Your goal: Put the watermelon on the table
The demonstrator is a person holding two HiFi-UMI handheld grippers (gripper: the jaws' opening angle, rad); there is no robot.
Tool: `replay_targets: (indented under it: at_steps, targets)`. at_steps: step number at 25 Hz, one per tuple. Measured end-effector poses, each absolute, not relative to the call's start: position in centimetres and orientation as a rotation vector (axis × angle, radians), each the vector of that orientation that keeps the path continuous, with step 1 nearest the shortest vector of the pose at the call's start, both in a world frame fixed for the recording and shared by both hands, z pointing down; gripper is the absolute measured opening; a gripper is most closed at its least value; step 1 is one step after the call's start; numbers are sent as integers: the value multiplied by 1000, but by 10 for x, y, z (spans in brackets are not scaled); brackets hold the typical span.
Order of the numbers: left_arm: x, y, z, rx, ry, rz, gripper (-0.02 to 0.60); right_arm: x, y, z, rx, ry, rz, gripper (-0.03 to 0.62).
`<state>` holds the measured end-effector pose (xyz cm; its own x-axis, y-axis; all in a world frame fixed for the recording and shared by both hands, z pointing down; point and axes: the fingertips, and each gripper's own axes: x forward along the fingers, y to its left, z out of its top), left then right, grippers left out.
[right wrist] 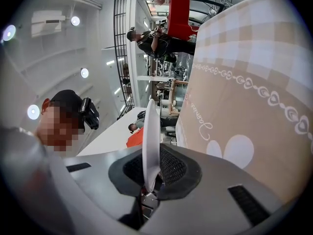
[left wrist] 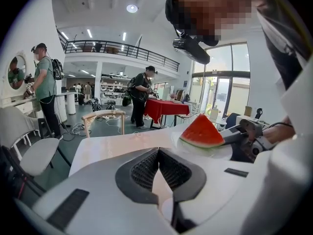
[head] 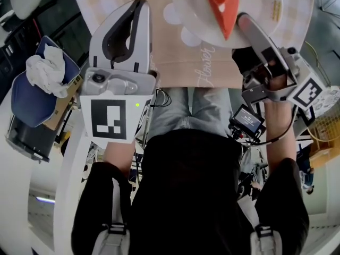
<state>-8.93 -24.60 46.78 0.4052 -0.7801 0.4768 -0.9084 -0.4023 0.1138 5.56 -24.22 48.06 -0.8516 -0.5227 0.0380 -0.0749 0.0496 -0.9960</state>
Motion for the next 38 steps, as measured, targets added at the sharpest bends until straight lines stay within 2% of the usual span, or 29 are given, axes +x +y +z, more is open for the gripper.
replay_targets:
  at_steps: [38]
  targets:
    - [-103, -224, 550, 2209, -1424, 532, 12, 41, -224, 587, -727, 1940, -2016, 26]
